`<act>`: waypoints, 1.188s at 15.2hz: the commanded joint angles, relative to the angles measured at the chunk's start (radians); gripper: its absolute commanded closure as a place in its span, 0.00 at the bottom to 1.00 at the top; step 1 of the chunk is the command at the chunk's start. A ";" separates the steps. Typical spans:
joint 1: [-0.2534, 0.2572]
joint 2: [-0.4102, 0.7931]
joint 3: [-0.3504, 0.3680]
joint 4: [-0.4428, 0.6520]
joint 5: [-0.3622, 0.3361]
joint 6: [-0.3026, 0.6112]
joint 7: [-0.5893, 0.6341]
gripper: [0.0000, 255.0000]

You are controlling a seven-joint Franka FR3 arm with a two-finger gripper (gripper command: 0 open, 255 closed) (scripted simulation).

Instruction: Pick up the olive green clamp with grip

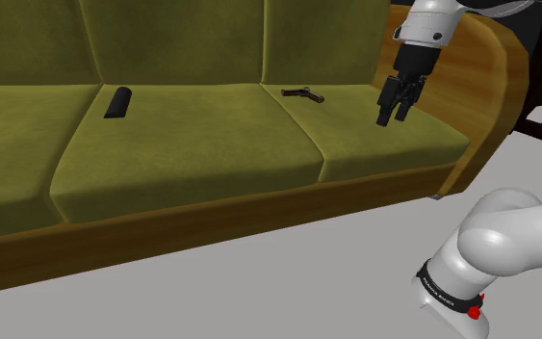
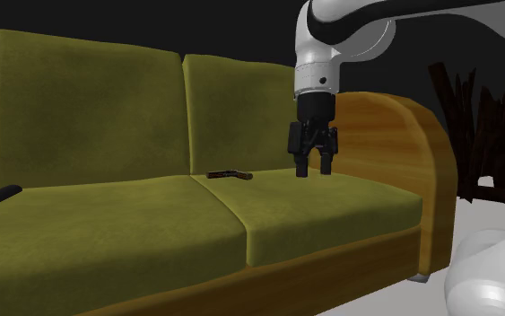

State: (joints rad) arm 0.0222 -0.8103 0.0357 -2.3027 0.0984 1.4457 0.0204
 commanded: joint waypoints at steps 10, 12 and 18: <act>-0.016 0.397 -0.015 0.299 -0.070 0.042 -0.056 0.00; -0.019 0.485 -0.017 0.380 -0.085 0.036 -0.066 0.00; -0.024 0.757 -0.019 0.668 -0.126 -0.015 -0.092 0.00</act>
State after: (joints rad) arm -0.0010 -0.1002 0.0170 -1.6883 -0.0205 1.4436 -0.0661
